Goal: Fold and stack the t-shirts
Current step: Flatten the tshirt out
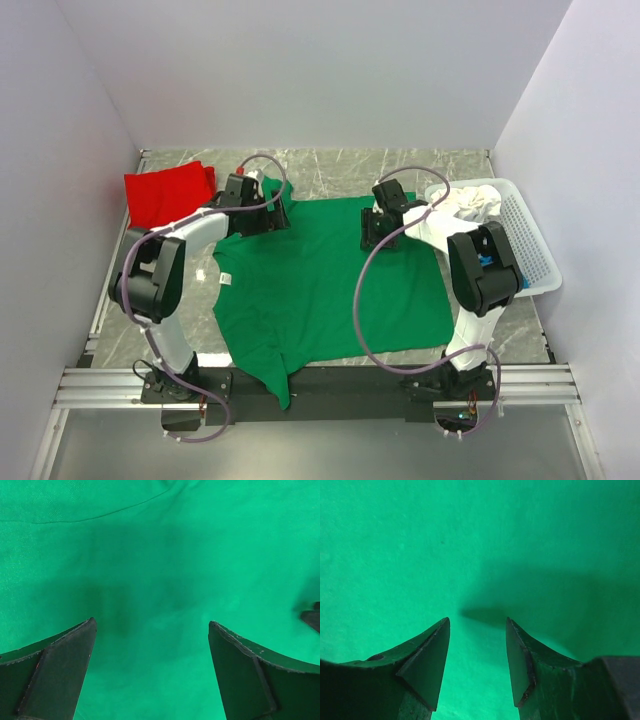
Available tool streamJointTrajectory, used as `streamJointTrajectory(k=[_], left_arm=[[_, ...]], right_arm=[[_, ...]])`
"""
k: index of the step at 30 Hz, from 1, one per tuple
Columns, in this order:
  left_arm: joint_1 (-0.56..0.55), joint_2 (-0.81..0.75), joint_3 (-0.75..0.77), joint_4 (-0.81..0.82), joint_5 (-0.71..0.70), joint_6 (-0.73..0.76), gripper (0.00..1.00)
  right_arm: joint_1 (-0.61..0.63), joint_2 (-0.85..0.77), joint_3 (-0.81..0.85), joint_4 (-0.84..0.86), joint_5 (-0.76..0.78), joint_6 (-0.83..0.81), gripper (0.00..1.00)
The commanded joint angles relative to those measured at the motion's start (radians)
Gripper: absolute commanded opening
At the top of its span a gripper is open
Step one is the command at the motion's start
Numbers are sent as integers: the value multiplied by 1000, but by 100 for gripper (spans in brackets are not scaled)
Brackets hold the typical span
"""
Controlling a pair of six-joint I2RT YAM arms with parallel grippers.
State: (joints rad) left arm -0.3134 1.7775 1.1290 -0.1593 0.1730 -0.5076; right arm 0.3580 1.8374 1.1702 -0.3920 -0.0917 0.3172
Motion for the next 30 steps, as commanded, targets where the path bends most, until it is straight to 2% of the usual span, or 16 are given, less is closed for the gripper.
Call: streamJointTrajectory(k=[1, 17, 23, 30], left_arm=[[-4, 66, 46, 14, -33, 41, 99], [85, 301, 250, -8, 35, 49, 99], [102, 430, 426, -63, 60, 70, 99], [134, 606, 720, -135, 59, 78, 99]], right_arm=[[6, -10, 16, 61, 38, 17, 56], [6, 215, 196, -19, 30, 17, 56], [2, 315, 344, -77, 14, 8, 56], [-8, 408, 500, -146, -5, -3, 56]])
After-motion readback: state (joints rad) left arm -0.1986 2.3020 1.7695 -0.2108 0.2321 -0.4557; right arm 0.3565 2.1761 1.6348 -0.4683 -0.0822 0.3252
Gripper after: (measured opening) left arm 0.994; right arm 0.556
